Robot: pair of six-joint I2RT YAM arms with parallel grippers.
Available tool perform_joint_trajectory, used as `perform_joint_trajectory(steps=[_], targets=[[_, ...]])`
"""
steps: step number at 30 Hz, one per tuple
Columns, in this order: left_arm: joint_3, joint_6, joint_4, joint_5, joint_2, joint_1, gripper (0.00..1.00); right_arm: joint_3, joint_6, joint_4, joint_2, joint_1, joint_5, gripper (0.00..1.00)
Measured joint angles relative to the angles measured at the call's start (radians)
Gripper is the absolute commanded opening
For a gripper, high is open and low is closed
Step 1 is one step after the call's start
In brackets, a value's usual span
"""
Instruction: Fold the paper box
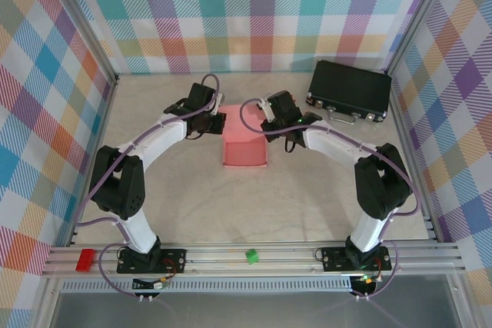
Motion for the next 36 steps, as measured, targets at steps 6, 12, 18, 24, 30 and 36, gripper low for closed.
perform_joint_trajectory(steps=[6, 12, 18, 24, 30, 36], targets=[[-0.047, -0.090, 0.068, -0.060, -0.026, -0.021, 0.00, -0.016, 0.068, 0.048, 0.000, 0.041, 0.105, 0.02], [-0.124, -0.165, 0.154, -0.109, -0.060, -0.042, 0.00, -0.043, 0.128, 0.087, -0.003, 0.079, 0.193, 0.02], [-0.177, -0.206, 0.215, -0.128, -0.081, -0.051, 0.00, -0.062, 0.178, 0.116, -0.003, 0.102, 0.251, 0.02], [-0.233, -0.232, 0.270, -0.144, -0.115, -0.055, 0.00, -0.101, 0.216, 0.177, -0.004, 0.129, 0.303, 0.06], [-0.276, -0.246, 0.302, -0.156, -0.138, -0.060, 0.01, -0.141, 0.230, 0.227, -0.005, 0.147, 0.324, 0.11], [-0.307, -0.249, 0.336, -0.155, -0.154, -0.060, 0.02, -0.151, 0.233, 0.241, -0.009, 0.148, 0.327, 0.14]])
